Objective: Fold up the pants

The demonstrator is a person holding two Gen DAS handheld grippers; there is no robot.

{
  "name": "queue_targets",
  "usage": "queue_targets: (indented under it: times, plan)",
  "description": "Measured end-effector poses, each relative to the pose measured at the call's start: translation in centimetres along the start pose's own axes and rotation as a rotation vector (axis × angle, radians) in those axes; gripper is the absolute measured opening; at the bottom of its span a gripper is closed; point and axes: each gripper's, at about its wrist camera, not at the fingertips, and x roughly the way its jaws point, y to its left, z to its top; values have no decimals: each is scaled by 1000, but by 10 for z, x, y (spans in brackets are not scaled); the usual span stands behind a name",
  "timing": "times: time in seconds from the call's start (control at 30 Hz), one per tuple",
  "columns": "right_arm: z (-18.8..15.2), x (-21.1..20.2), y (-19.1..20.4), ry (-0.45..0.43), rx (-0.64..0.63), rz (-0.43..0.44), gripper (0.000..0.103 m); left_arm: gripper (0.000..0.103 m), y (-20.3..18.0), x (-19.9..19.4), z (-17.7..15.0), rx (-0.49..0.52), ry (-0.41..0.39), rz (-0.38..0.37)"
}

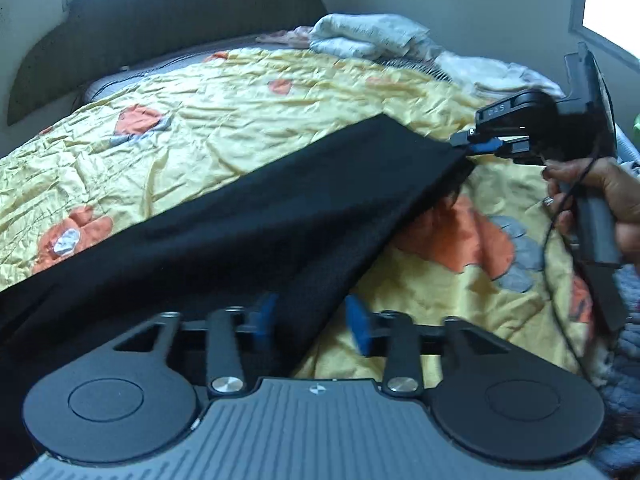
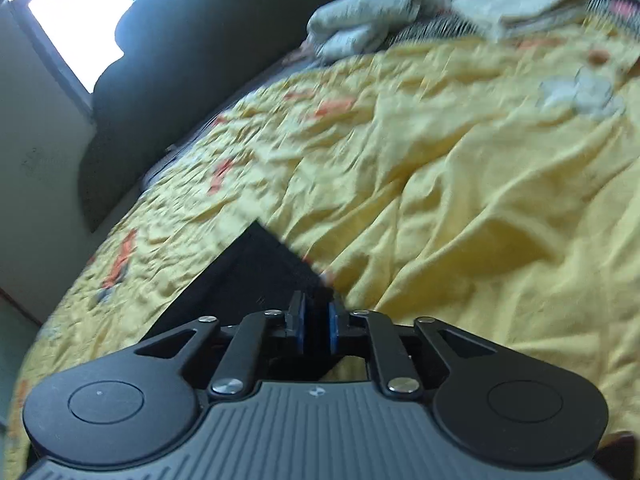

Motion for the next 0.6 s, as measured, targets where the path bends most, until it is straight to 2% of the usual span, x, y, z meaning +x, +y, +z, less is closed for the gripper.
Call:
queue_targets:
  times: [0.03,0.07,0.1,0.13,0.17,0.23,0.27,0.3,0.33,0.37,0.43,0.47,0.5,0.6]
  plan:
    - [1,-11,4,-76,-11,-17,22,59,2,-6,1,-10,-13,-20]
    - [0,-21,10,-128,-33,11,24,64,5,-12,3,-26,-33,-42]
    - [0,-25,20,-136,-80,72,24,66,8,-17,5,-45,-53,-54]
    - [-2,-24,31,-100,-135,129,24,69,13,-22,8,-74,-77,-51]
    - [-6,-18,42,-40,-183,180,28,72,17,-25,10,-102,-94,-35]
    - [-19,4,62,128,-227,287,32,76,29,-25,13,-167,-113,29]
    - [-25,14,66,188,-223,313,33,76,36,-21,13,-195,-102,70]
    - [-31,25,69,230,-219,304,33,76,42,-16,14,-215,-74,106]
    - [-34,33,69,236,-221,282,33,75,47,-10,13,-230,-35,131]
    - [-33,36,65,206,-212,269,32,74,52,-3,11,-237,7,139]
    - [-25,33,55,134,-144,169,33,71,58,4,5,-256,59,132]
    - [-20,26,50,92,-115,126,36,72,59,4,2,-262,57,122]
    - [-15,17,43,58,-97,128,40,72,58,2,2,-263,43,119]
    - [-10,-6,26,59,-60,195,46,74,55,1,4,-250,5,130]
